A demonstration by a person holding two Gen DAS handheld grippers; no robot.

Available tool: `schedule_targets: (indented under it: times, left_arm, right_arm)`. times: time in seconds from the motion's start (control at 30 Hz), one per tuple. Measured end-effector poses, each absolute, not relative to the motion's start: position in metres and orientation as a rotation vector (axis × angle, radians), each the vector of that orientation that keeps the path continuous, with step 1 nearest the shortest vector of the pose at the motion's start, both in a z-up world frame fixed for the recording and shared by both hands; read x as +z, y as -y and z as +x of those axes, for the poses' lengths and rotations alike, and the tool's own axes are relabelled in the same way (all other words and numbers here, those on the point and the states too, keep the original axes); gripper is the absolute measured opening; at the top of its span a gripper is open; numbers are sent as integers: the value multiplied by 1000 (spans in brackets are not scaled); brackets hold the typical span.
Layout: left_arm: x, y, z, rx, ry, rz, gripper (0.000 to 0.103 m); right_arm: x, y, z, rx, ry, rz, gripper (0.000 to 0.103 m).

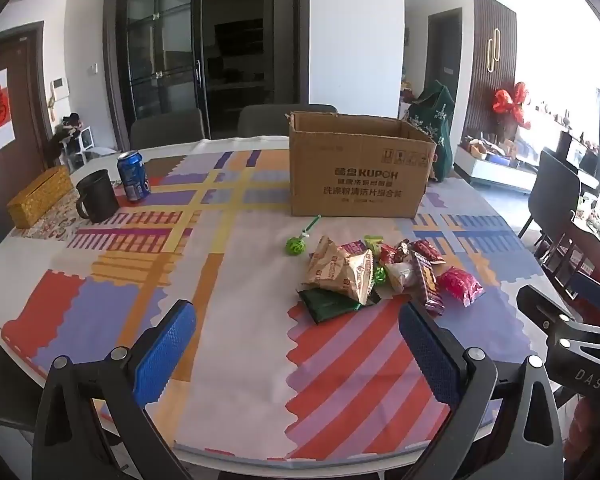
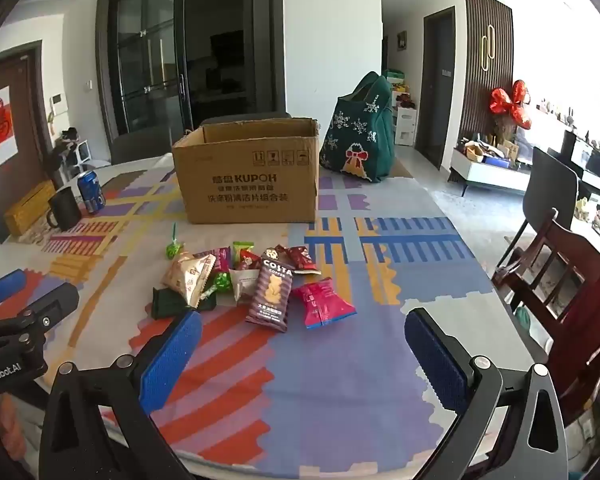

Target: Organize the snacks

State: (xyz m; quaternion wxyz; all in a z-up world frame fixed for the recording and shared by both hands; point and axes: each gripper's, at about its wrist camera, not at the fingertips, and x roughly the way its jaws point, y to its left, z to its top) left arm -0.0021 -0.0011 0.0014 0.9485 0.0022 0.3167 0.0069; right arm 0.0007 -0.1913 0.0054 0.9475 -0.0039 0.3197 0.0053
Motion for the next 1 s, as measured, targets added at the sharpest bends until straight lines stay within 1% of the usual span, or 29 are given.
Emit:
schedule_targets:
  times: [0.47, 0.53, 1.0]
  left_arm:
    - [-3, 12, -14, 10, -654, 7, 103]
    - [-2, -3, -2, 11, -663, -6, 103]
    - [0, -3, -3, 10, -662, -5, 103]
  right_arm:
    - [9, 193, 2, 20, -651, -3, 102]
    - [7, 192, -1, 20, -645, -5, 102]
    - [7, 191, -1, 19, -640, -5, 102]
